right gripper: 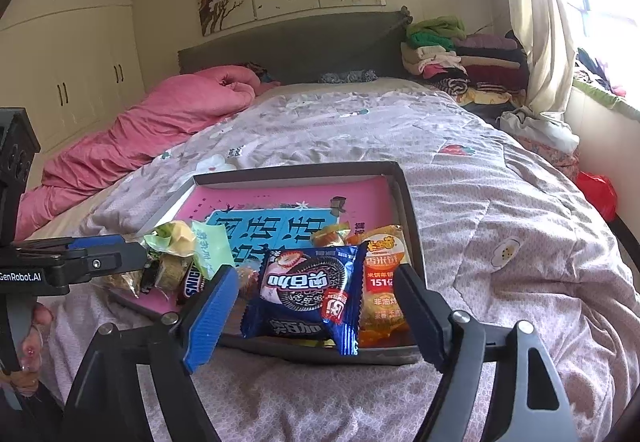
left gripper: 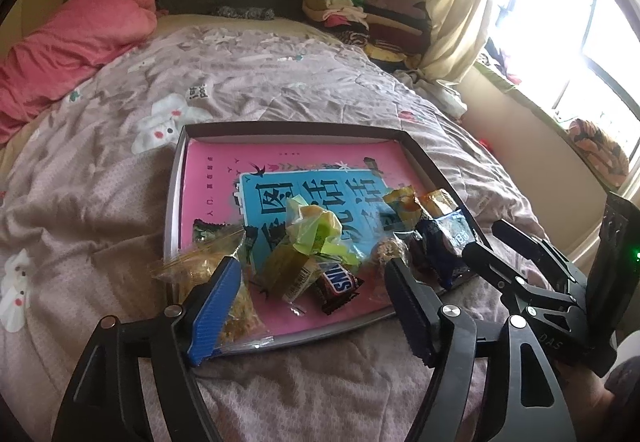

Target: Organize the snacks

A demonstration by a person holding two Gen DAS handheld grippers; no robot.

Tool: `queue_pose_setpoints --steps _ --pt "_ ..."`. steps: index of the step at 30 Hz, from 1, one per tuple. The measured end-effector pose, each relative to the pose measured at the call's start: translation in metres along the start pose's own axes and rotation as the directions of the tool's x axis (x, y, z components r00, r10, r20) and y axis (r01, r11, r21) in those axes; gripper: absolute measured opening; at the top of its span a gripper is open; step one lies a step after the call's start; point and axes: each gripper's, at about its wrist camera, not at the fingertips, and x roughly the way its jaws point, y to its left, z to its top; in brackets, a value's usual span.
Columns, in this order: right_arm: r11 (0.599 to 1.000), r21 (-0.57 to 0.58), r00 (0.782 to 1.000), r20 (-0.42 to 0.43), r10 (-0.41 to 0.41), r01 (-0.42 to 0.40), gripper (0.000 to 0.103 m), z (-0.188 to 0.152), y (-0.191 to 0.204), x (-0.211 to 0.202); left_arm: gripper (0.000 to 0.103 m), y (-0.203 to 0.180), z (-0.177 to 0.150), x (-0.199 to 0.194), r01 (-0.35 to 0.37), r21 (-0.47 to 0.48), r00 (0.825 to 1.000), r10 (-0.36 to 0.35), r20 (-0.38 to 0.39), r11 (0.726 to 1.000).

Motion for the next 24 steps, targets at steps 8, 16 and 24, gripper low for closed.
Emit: queue_pose_setpoints --steps 8,16,24 --pt "0.999 0.024 0.999 -0.021 0.028 -0.027 0.088 -0.003 0.005 -0.010 0.079 -0.005 -0.013 -0.020 -0.040 -0.005 0.999 0.040 -0.003 0.999" --pt "0.994 0.082 0.992 -0.096 0.084 -0.076 0.095 -0.009 0.019 -0.025 0.080 -0.005 -0.035 -0.032 -0.096 -0.053 0.994 0.092 -0.064 0.994" --pt "0.997 0.083 0.989 -0.146 0.009 0.003 0.098 -0.020 0.034 -0.049 0.080 -0.014 -0.059 -0.044 -0.140 -0.046 0.986 0.136 -0.093 0.989"
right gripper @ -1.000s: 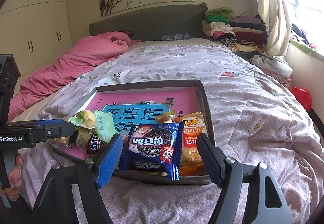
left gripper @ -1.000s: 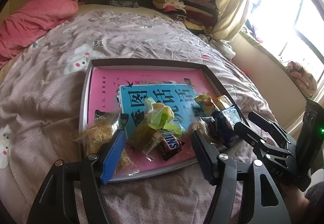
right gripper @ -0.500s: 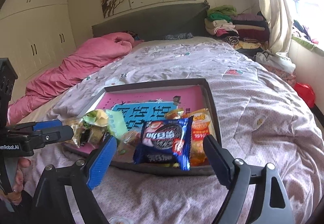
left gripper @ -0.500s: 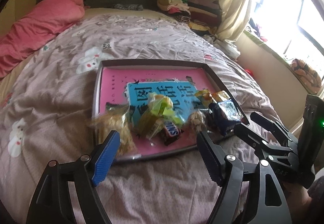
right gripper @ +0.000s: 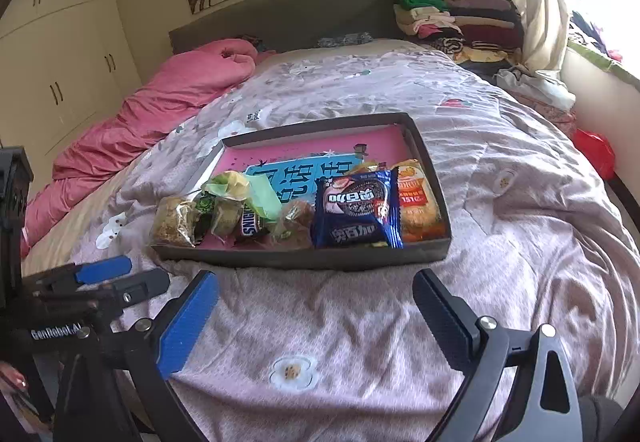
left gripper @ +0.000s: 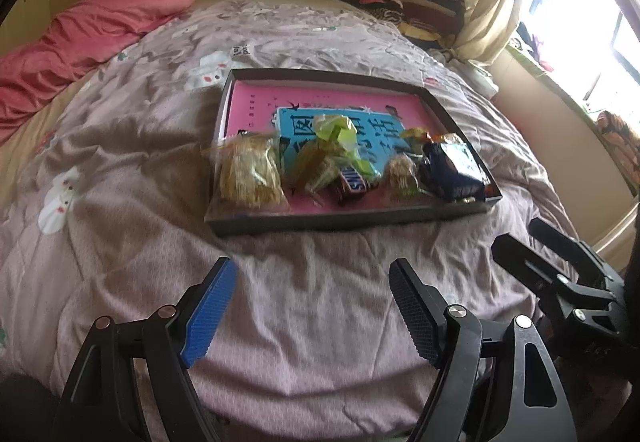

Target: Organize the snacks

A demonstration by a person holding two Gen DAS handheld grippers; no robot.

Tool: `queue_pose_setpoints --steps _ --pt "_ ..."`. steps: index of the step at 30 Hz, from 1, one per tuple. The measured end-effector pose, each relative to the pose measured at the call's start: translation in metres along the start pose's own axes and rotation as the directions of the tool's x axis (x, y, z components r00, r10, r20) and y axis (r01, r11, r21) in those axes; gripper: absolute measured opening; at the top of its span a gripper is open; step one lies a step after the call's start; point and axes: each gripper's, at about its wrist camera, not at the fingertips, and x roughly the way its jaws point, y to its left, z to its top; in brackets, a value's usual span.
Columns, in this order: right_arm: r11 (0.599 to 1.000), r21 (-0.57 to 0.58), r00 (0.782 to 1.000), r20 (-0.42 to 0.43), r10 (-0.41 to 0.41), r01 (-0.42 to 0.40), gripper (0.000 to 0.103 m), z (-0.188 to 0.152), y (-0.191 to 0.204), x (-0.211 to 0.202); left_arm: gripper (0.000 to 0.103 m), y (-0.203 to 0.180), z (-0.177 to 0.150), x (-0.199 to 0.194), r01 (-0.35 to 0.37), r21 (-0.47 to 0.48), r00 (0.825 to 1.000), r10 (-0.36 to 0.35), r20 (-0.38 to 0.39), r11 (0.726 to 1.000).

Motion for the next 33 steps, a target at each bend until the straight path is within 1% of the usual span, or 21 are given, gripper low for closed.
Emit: queue_pose_setpoints --steps 5,14,33 --pt "0.999 -0.027 0.999 0.008 -0.034 0.035 0.098 -0.008 0.008 -0.012 0.080 -0.005 -0.006 -0.009 -0.018 0.015 1.000 0.018 0.009 1.000" --pt "0.996 -0.049 0.997 0.031 -0.071 0.073 0.099 -0.016 0.009 -0.026 0.080 -0.003 -0.012 -0.022 -0.031 0.005 0.999 0.031 0.013 1.000" --pt "0.995 -0.046 0.996 0.043 -0.084 0.086 0.099 -0.015 0.005 -0.031 0.080 -0.003 -0.014 -0.034 -0.039 0.011 0.999 0.038 0.032 0.999"
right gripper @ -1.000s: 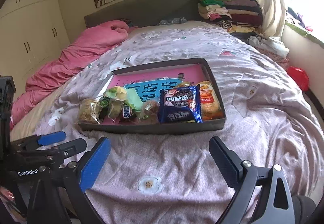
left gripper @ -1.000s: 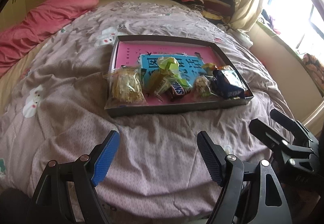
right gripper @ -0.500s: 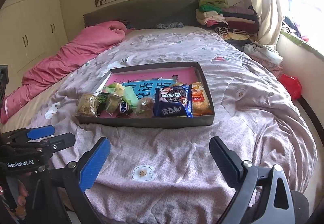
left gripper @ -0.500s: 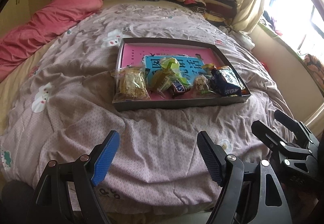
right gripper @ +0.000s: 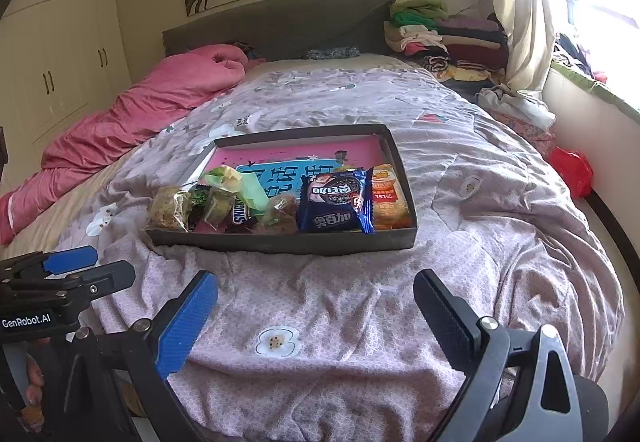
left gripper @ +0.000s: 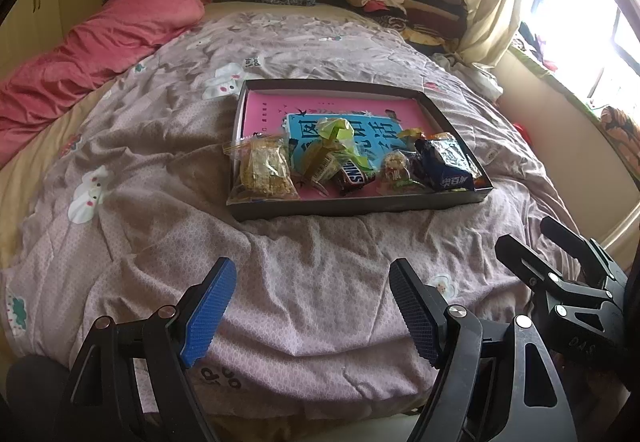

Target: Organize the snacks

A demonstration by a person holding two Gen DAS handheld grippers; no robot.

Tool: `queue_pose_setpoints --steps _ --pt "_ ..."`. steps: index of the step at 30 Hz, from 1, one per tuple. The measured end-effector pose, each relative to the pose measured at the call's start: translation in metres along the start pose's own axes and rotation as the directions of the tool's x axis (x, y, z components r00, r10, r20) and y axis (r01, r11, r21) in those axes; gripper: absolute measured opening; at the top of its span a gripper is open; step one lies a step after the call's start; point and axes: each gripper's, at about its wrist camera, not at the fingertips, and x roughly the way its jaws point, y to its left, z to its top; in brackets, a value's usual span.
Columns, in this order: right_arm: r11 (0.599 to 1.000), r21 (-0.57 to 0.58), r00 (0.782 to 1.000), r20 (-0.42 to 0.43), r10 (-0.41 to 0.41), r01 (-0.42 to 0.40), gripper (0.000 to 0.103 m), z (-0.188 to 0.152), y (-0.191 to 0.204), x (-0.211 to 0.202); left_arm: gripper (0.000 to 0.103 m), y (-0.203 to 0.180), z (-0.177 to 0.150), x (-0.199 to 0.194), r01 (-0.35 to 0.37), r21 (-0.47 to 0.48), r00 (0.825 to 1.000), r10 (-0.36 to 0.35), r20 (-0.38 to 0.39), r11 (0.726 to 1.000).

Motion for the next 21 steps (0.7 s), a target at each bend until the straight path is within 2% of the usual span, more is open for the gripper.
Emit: queue_pose_setpoints --steps 21 --pt "1.000 0.002 1.000 0.000 0.000 0.000 0.099 -0.0002 -0.0013 -0.0001 0.080 -0.0009 -0.0008 -0.0013 -0.010 0.006 1.000 0.010 -0.001 1.000"
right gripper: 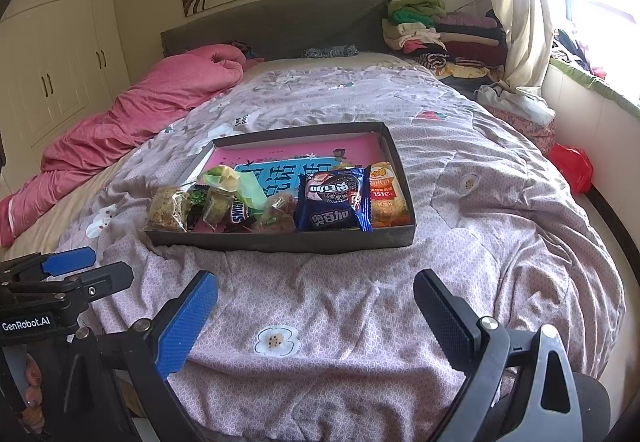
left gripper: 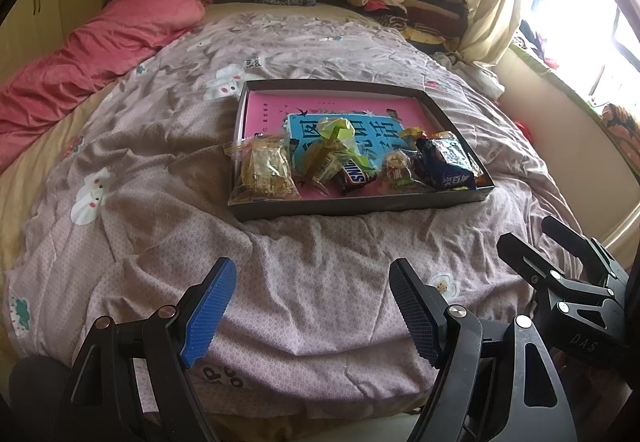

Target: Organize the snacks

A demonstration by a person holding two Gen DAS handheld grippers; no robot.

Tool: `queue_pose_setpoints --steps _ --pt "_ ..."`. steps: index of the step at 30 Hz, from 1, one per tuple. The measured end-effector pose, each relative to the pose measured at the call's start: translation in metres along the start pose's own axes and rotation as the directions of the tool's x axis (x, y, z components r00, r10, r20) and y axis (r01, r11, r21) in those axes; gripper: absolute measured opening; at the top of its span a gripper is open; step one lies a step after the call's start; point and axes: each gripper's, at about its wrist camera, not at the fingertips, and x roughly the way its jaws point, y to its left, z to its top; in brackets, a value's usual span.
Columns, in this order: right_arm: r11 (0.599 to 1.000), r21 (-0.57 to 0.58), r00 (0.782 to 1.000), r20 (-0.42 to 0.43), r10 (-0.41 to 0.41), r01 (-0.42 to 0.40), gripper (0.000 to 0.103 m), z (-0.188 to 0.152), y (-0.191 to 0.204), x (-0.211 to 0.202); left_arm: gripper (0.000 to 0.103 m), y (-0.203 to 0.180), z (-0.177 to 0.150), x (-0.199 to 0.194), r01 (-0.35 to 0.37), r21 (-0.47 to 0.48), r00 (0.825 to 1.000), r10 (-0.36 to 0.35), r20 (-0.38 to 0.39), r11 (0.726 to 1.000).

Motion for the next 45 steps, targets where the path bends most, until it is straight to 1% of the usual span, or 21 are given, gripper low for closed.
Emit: queue_pose_setpoints --steps 15,30,40,45 --pt "1.000 -0.002 1.000 -0.003 0.002 -0.002 0.099 -0.0005 -0.0010 0.0008 0.080 -0.0006 0.0013 -0.0027 -0.013 0.016 1.000 0.013 0.011 1.000" --pt "1.000 -0.005 1.000 0.000 -0.004 0.004 0.099 -0.0021 -0.0009 0.0017 0.080 -0.0012 0.0016 0.0019 -0.032 0.016 0.999 0.032 -0.008 0.999" --pt "1.000 0.000 1.000 0.002 -0.009 0.009 0.099 -0.0013 -0.0019 0.0025 0.080 -0.0025 0.0009 0.0023 -0.029 0.022 1.000 0.030 -0.009 0.999" --pt "1.000 0.000 1.000 0.001 -0.010 0.010 0.100 -0.0014 -0.0022 0.0027 0.080 -0.0010 0.0016 0.0055 -0.043 0.020 0.999 0.043 -0.018 0.999"
